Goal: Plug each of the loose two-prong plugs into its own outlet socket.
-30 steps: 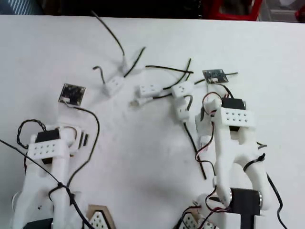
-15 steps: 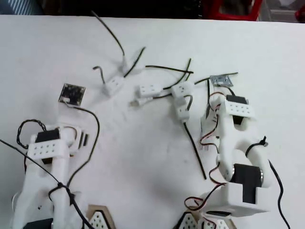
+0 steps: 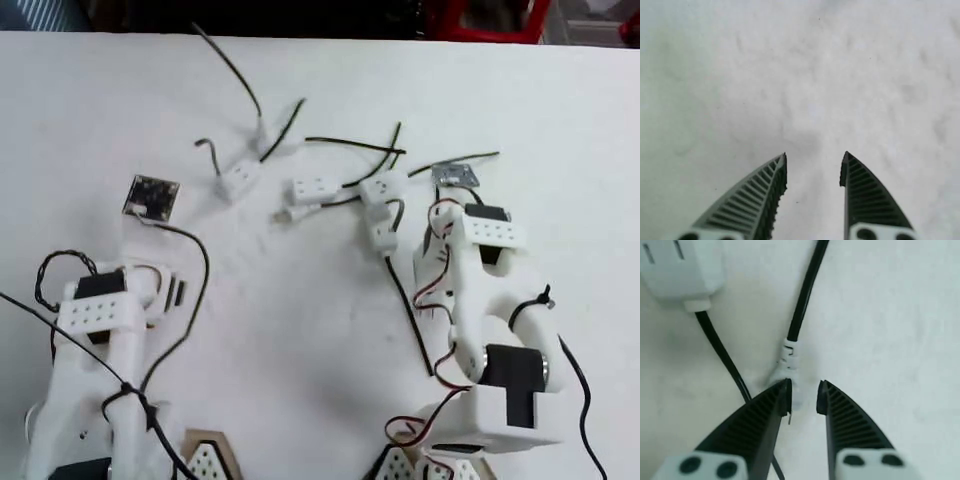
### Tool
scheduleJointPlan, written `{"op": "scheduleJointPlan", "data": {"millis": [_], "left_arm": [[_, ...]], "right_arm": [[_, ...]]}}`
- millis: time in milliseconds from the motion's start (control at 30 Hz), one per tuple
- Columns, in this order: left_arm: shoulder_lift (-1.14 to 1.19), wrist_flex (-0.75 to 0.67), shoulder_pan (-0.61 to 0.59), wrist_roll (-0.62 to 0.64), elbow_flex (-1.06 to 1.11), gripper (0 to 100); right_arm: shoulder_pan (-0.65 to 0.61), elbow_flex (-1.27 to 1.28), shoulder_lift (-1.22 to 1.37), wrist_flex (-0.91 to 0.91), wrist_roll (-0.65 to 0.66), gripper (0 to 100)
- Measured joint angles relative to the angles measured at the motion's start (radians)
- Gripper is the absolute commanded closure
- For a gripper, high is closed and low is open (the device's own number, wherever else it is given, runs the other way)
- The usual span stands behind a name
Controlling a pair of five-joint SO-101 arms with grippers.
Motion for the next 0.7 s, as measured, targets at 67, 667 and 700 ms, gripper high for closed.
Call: {"op": "scheduleJointPlan", "data": {"millis": [67,667,700], "left_arm": [[0.000,0.000,0.000,0.000,0.000,81],[0.000,0.000,0.000,0.000,0.000,81],[0.000,0.000,0.000,0.000,0.000,81]], "right_arm": [[-0.025,0.002,-0.002,0.000,-0.025,90.4],[-0.092,0.017,0.002,0.000,-0.089,98.1],[-0.092,0.017,0.002,0.003,-0.089,98.1]]}}
